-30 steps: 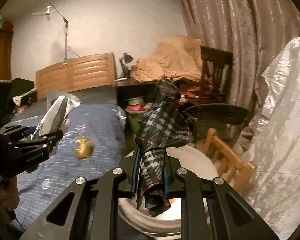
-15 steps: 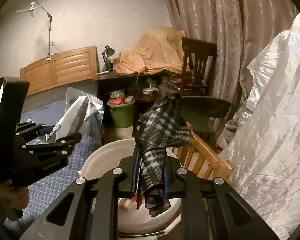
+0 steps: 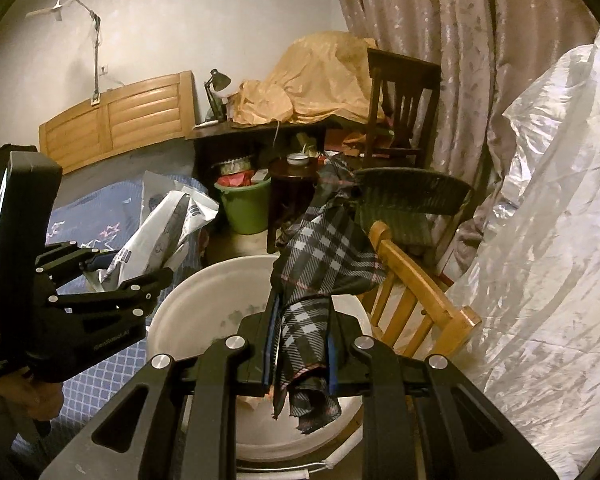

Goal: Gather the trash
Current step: 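Carry the wrapper and plaid cloth with both tools over the white bucket, then open both tools to drop wrapper and plaid cloth into the bucket, then return both tools to the trash on the bed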

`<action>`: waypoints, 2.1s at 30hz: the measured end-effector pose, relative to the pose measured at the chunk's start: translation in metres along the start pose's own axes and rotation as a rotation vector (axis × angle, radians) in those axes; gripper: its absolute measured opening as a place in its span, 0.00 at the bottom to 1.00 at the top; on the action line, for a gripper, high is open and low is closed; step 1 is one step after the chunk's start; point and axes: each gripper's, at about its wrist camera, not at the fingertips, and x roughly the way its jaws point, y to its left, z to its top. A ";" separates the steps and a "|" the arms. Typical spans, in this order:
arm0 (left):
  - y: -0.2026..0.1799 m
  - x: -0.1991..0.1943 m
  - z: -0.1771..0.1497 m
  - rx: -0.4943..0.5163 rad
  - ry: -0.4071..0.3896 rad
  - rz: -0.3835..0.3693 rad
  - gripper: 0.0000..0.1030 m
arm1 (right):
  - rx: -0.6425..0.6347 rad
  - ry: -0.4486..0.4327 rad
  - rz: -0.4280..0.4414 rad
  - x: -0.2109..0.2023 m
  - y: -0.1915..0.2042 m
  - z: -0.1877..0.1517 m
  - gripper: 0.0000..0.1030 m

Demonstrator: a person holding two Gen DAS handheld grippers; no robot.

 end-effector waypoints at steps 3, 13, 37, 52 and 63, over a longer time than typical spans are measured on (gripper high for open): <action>0.000 0.001 -0.001 -0.001 0.003 -0.001 0.40 | -0.003 0.005 0.000 0.004 0.000 -0.001 0.20; -0.001 0.004 -0.003 0.000 0.009 -0.007 0.40 | -0.027 0.013 -0.005 0.009 0.003 -0.004 0.20; 0.000 0.020 -0.001 -0.018 0.048 -0.020 0.61 | -0.126 0.020 -0.006 0.031 0.014 0.016 0.40; 0.011 0.014 -0.008 -0.056 0.046 0.002 0.66 | -0.057 -0.011 -0.008 0.024 0.000 0.009 0.41; 0.064 -0.028 -0.052 -0.166 -0.014 0.170 0.77 | 0.016 -0.203 -0.007 -0.019 0.024 -0.017 0.49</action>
